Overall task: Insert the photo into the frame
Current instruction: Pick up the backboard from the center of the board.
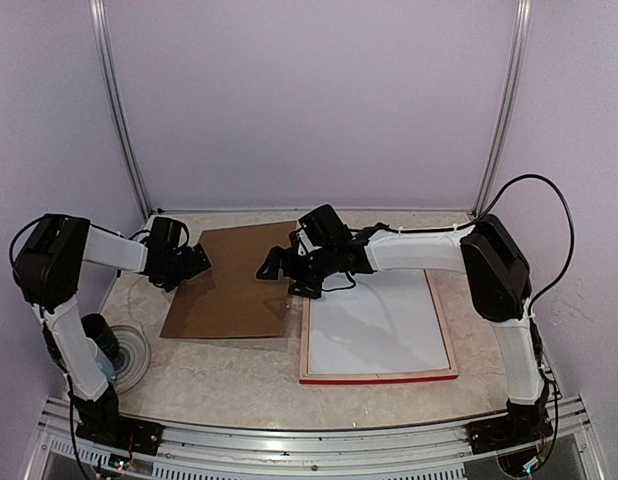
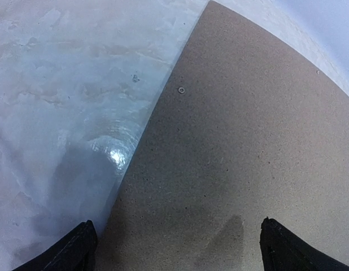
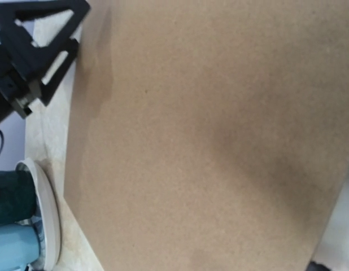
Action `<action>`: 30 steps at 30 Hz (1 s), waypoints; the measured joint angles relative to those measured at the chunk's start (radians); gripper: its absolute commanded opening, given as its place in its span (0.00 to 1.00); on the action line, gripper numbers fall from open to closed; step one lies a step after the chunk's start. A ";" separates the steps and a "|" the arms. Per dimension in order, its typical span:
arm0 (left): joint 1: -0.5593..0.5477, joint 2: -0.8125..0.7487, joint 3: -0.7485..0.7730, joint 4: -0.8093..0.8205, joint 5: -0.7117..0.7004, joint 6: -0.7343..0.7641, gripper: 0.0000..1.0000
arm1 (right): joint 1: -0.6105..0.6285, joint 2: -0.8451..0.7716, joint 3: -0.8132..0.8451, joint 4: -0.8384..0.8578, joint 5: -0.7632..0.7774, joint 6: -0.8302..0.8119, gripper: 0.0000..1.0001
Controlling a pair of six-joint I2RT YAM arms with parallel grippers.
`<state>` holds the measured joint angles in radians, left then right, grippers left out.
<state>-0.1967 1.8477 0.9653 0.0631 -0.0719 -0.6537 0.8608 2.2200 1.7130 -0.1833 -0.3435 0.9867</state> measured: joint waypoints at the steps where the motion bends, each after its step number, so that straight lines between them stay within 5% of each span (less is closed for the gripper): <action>1: -0.007 -0.003 -0.002 -0.004 0.000 -0.002 0.99 | 0.000 -0.016 -0.014 0.000 0.006 -0.001 0.99; 30: -0.273 -0.084 -0.087 -0.019 0.013 -0.099 0.99 | -0.020 -0.350 -0.497 0.036 0.145 0.020 0.99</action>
<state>-0.4694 1.7634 0.8783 0.0441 -0.0593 -0.7528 0.8410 1.8698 1.2163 -0.1474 -0.1989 1.0069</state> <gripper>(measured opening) 0.989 0.993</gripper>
